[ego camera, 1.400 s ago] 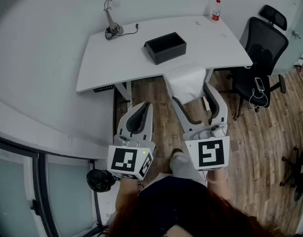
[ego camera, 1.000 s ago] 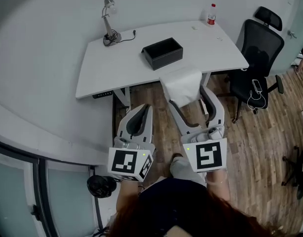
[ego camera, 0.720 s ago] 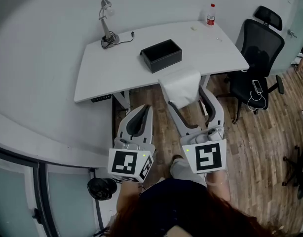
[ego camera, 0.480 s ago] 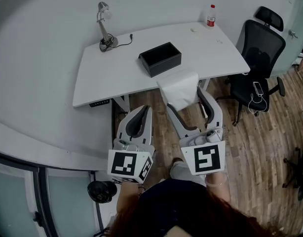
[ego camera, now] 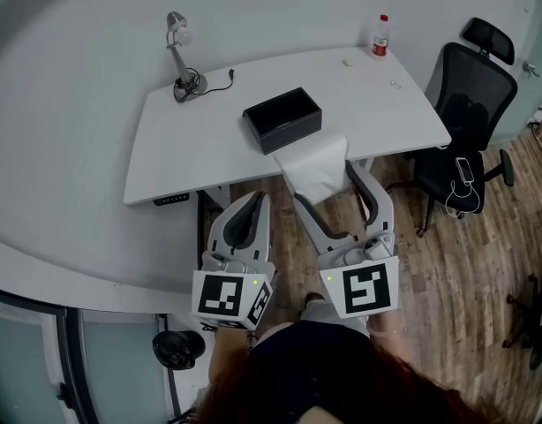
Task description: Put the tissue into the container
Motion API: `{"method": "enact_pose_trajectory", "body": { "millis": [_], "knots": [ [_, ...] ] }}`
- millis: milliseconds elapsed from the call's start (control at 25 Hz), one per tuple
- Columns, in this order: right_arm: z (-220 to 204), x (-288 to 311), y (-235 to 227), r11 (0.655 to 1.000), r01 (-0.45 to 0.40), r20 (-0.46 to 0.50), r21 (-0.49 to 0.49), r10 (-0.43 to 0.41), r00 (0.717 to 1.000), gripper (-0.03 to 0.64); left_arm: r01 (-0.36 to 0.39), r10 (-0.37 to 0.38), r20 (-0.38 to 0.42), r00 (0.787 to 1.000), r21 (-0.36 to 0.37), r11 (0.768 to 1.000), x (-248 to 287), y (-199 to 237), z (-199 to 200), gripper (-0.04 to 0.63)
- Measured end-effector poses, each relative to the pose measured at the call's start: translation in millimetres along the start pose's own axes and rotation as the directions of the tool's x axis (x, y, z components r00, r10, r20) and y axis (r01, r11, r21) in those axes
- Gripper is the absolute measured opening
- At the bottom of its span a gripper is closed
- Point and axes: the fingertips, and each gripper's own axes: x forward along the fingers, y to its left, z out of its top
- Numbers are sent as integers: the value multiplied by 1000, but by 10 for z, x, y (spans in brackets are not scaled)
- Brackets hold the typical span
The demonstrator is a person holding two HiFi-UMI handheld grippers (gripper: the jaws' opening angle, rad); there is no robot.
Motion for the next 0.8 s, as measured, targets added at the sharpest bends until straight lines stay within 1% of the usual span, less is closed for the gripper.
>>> {"method": "enact_pose_trajectory", "body": {
  "millis": [440, 800],
  "knots": [
    [-184, 228, -224, 1000, -29, -2, 2, 29, 1000, 354, -50, 50, -38, 998, 3, 999, 205, 36, -121, 37],
    [-306, 512, -300, 999, -33, -18, -4, 33, 999, 353, -51, 50, -42, 998, -1, 999, 419, 201, -161, 37]
  ]
}}
